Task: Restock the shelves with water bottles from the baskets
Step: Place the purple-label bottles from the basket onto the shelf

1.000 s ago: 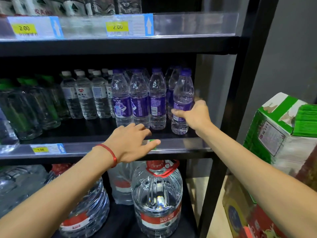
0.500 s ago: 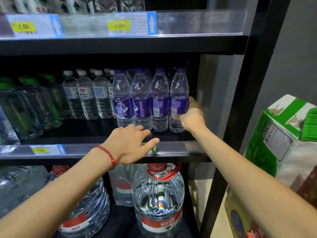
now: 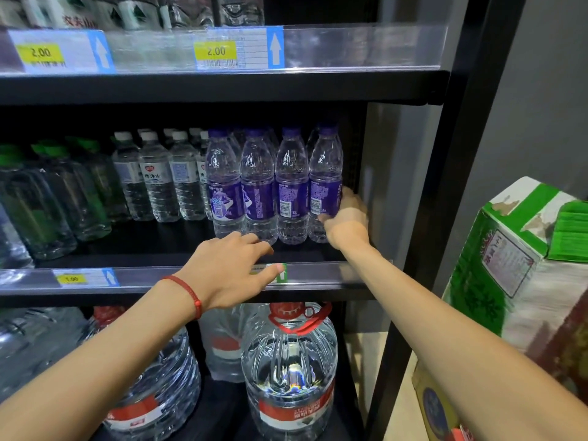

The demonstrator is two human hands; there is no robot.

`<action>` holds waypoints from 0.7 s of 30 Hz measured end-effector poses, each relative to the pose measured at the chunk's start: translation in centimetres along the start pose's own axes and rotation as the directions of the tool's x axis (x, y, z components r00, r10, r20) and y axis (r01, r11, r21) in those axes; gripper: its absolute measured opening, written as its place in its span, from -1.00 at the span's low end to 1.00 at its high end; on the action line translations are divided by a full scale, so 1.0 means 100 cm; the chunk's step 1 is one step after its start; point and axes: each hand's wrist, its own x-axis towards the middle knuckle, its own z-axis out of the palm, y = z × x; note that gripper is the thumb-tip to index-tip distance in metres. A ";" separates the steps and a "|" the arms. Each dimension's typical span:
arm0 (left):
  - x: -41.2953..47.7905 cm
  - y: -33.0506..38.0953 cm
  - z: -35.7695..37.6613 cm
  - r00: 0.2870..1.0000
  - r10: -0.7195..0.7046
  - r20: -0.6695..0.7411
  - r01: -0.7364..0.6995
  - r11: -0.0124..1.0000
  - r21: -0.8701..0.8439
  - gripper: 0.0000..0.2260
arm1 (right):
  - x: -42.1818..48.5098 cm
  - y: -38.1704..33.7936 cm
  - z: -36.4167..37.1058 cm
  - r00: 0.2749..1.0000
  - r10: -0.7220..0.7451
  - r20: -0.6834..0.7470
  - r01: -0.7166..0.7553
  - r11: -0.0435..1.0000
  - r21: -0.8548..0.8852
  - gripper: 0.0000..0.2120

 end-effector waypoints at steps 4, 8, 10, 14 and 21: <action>-0.006 0.003 -0.004 1.000 -0.010 -0.023 0.010 1.000 -0.005 -0.45 | -0.007 -0.005 -0.003 1.000 0.019 0.024 -0.018 0.999 -0.029 -0.45; -0.019 0.001 -0.012 0.997 -0.034 -0.071 0.035 0.999 0.015 -0.43 | -0.043 -0.012 -0.016 0.999 -0.047 -0.008 0.047 0.999 0.006 -0.45; -0.029 -0.002 -0.015 0.994 -0.049 -0.096 0.053 0.998 0.043 -0.37 | -0.072 -0.018 -0.025 0.988 -0.153 -0.026 0.151 0.987 -0.046 -0.53; -0.055 -0.002 -0.019 0.994 -0.057 -0.098 0.069 0.991 0.118 -0.40 | -0.130 -0.033 -0.039 0.890 -0.426 0.160 0.448 0.883 -0.142 -0.61; -0.133 -0.024 -0.005 0.991 -0.093 -0.097 0.114 0.965 0.238 -0.47 | -0.193 -0.042 -0.028 0.571 -0.570 0.591 0.800 0.547 -0.247 -0.46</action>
